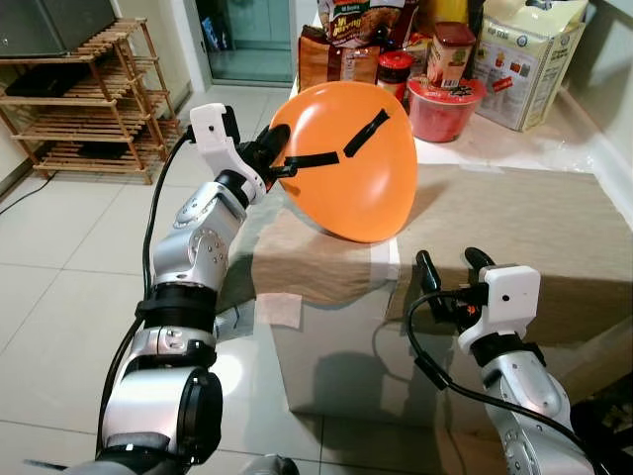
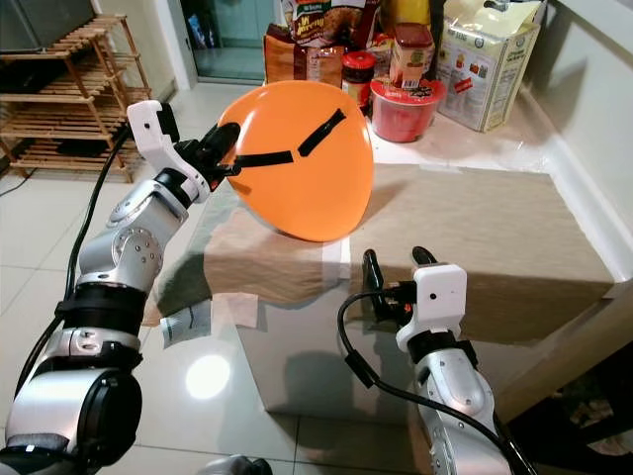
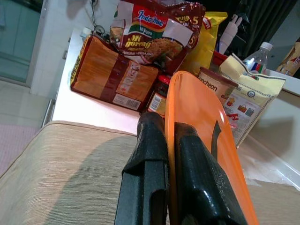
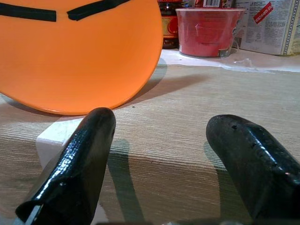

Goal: Setting the table

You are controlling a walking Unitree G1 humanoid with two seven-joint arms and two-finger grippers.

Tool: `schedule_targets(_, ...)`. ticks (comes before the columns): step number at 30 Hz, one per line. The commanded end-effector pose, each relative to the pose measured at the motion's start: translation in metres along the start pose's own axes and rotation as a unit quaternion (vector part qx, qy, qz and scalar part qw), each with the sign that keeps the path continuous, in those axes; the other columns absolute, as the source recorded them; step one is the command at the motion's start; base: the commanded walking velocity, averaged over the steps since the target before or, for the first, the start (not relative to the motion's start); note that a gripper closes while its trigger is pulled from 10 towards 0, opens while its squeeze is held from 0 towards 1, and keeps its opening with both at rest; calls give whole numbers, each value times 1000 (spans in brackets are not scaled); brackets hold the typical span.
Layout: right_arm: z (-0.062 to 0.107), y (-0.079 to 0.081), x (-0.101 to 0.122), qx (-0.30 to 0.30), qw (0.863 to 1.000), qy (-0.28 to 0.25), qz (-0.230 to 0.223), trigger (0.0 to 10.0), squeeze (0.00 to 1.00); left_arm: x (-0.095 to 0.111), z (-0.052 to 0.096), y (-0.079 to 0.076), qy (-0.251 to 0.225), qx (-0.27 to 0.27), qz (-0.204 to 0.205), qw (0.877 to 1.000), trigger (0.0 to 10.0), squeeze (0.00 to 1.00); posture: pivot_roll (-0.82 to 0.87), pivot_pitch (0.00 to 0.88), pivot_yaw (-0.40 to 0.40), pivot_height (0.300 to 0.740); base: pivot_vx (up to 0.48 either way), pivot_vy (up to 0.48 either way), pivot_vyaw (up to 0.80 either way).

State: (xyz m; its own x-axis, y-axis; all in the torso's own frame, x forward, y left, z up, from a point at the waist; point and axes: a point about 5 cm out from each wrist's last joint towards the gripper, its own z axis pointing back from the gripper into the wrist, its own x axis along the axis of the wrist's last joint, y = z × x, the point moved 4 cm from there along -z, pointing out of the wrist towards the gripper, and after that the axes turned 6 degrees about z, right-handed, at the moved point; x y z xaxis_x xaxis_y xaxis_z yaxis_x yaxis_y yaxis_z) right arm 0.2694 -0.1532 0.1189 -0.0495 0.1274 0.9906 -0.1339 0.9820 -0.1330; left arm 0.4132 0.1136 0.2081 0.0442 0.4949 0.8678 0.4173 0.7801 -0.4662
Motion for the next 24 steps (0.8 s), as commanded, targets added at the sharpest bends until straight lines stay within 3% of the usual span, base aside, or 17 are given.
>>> schedule_targets(1,-1,1,-1,-2,1000,0,0,10000,0,-15,3,2,34,11,-39,999,0,0,58,0,57,740,0,0,0)
schedule_targets(6,-1,3,-2,0,1000,1,-2,10000,0,-17,4,0,33,7,-48,998,0,0,59,0,56,740,0,0,0)
schedule_targets(11,-1,4,-3,1,1000,3,-3,10000,0,-17,3,-2,31,4,-48,998,0,0,58,0,58,740,-395,0,0)
schedule_targets(18,-1,5,-4,1,1000,4,-4,10000,0,-17,2,-3,32,2,-49,998,0,0,57,0,61,740,0,0,0)
schedule_targets(24,0,5,-5,1,1000,5,-5,10000,0,-16,1,-2,32,4,-51,998,0,0,57,0,60,740,-480,0,0)
